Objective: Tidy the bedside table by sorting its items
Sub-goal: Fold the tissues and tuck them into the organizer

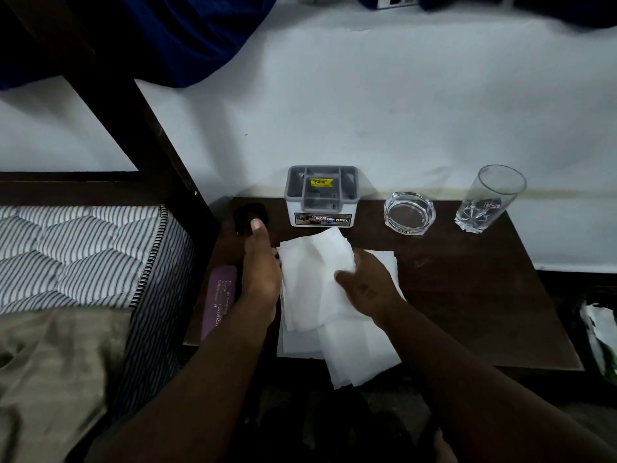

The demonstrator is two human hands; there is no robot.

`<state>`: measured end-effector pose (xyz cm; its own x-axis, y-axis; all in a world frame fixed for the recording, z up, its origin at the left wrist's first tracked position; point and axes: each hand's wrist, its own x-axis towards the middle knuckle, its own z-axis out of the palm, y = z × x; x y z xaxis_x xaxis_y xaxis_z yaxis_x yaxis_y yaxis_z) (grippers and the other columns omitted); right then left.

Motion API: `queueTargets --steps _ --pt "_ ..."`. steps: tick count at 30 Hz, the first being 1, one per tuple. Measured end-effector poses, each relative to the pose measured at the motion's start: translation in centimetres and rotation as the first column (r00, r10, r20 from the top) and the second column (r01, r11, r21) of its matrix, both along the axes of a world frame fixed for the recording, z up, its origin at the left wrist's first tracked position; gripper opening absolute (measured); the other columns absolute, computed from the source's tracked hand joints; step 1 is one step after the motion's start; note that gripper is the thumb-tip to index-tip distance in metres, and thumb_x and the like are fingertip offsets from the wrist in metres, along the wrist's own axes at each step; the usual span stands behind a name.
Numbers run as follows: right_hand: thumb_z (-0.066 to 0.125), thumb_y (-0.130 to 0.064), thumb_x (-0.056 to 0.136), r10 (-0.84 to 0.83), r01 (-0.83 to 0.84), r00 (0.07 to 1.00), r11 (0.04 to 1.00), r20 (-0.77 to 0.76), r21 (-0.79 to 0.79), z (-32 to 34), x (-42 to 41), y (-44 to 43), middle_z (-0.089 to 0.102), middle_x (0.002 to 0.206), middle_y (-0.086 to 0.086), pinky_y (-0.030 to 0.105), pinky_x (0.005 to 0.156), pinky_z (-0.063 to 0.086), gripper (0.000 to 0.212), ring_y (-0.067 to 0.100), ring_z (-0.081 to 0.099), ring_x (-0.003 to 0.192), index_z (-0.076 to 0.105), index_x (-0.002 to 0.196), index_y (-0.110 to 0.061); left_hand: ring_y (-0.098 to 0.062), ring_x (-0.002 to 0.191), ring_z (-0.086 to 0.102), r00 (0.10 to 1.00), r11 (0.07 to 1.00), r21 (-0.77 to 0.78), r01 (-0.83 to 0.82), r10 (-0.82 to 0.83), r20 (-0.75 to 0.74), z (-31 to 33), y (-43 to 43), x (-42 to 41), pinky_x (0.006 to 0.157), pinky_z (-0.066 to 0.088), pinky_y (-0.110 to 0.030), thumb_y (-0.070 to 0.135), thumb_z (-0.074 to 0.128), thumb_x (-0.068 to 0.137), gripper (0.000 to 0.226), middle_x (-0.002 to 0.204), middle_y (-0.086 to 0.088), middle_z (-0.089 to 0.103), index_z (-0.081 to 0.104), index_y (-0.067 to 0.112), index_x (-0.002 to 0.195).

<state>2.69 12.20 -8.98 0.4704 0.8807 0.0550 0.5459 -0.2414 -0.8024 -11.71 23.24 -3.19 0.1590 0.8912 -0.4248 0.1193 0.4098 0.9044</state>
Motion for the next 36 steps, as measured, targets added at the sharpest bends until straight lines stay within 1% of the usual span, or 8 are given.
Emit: queueTargets --steps 2,9,11,19,24,28,33,36 --pt "0.057 -0.035 0.085 -0.002 0.002 1.0 1.0 -0.007 0.01 0.0 -0.1 -0.1 0.068 0.097 0.001 0.0 0.07 0.034 0.041 0.017 0.062 0.087 0.066 0.109 -0.003 -0.024 0.102 0.063 0.995 0.998 0.059 0.012 -0.006 -0.098 -0.5 0.5 -0.1 0.094 0.052 -0.037 0.06 0.046 0.1 0.046 0.117 -0.009 0.062 0.056 0.02 0.121" --pt "0.056 -0.034 0.083 -0.018 0.018 1.0 0.999 0.009 0.032 -0.4 0.1 0.2 0.071 0.105 0.006 0.005 0.07 0.034 0.044 0.024 0.065 0.096 0.066 0.114 -0.003 -0.014 0.07 0.053 0.99 0.998 0.038 -0.05 0.055 -0.133 -1.0 0.4 -0.3 0.059 0.044 -0.026 0.008 0.052 0.098 0.032 0.086 -0.001 0.058 0.046 0.012 0.129" --pt "0.055 -0.036 0.083 -0.014 0.014 1.0 0.999 0.0 0.036 -0.6 0.2 0.3 0.072 0.109 0.009 0.015 0.073 0.035 0.047 0.025 0.065 0.099 0.066 0.116 -0.004 -0.016 0.072 0.055 0.97 0.996 0.092 -0.011 0.033 -0.241 -1.4 0.4 -0.5 0.061 0.046 -0.027 0.004 0.053 0.092 0.038 0.094 -0.005 0.064 0.05 0.014 0.128" --pt "0.056 -0.034 0.083 -0.022 0.022 0.999 1.0 -0.042 0.012 -0.2 0.1 0.3 0.07 0.103 0.001 -0.001 0.07 0.033 0.042 0.016 0.062 0.09 0.066 0.111 -0.006 -0.033 0.098 0.068 0.844 0.949 0.234 0.213 -0.058 -0.533 -3.0 0.3 -1.4 0.091 0.056 -0.043 0.013 0.063 0.086 0.053 0.094 -0.007 0.072 0.05 0.02 0.137" --pt "0.067 -0.022 0.085 -0.074 0.074 0.982 0.997 -0.174 -0.002 0.1 0.1 0.5 0.072 0.107 0.005 0.006 0.077 0.043 0.033 0.019 0.063 0.091 0.066 0.114 -0.005 -0.015 0.083 0.062 0.908 0.932 0.316 0.178 -0.032 -0.418 -2.7 -0.2 -0.6 0.08 0.05 -0.031 0.004 0.059 0.092 0.054 0.082 0.013 0.058 0.048 0.019 0.143" --pt "0.066 -0.027 0.069 -0.134 0.139 0.906 0.99 -0.402 -0.016 0.2 0.2 0.6 0.075 0.106 0.013 0.054 0.091 0.055 0.045 0.034 0.07 0.101 0.067 0.109 -0.006 -0.006 0.071 0.054 0.983 0.97 0.24 0.04 0.005 -0.183 -2.0 -0.3 0.0 0.055 0.047 -0.016 0.001 0.055 0.096 0.048 0.086 0.007 0.055 0.047 0.019 0.14" --pt "0.07 -0.013 0.067 -0.147 0.172 0.787 0.985 -0.599 -0.015 0.5 0.4 0.7 0.072 0.11 0.026 0.06 0.092 0.054 0.047 0.042 0.069 0.103 0.065 0.111 0.003 -0.016 0.09 0.063 0.995 0.994 0.082 -0.076 0.069 0.075 -1.4 -0.8 0.5 0.088 0.054 -0.036 0.005 0.07 0.093 0.066 0.106 -0.006 0.064 0.034 0.012 0.148" --pt "0.072 -0.014 0.067 -0.16 0.184 0.781 0.983 -0.604 -0.023 0.7 0.3 0.7 0.074 0.108 0.02 0.059 0.091 0.056 0.047 0.04 0.07 0.102 0.067 0.112 -0.002 -0.011 0.095 0.066 0.999 0.984 0.173 0.039 -0.043 0.022 -1.5 -1.9 0.2 0.085 0.056 -0.031 -0.005 0.07 0.088 0.08 0.121 -0.007 0.064 0.03 0.017 0.153"
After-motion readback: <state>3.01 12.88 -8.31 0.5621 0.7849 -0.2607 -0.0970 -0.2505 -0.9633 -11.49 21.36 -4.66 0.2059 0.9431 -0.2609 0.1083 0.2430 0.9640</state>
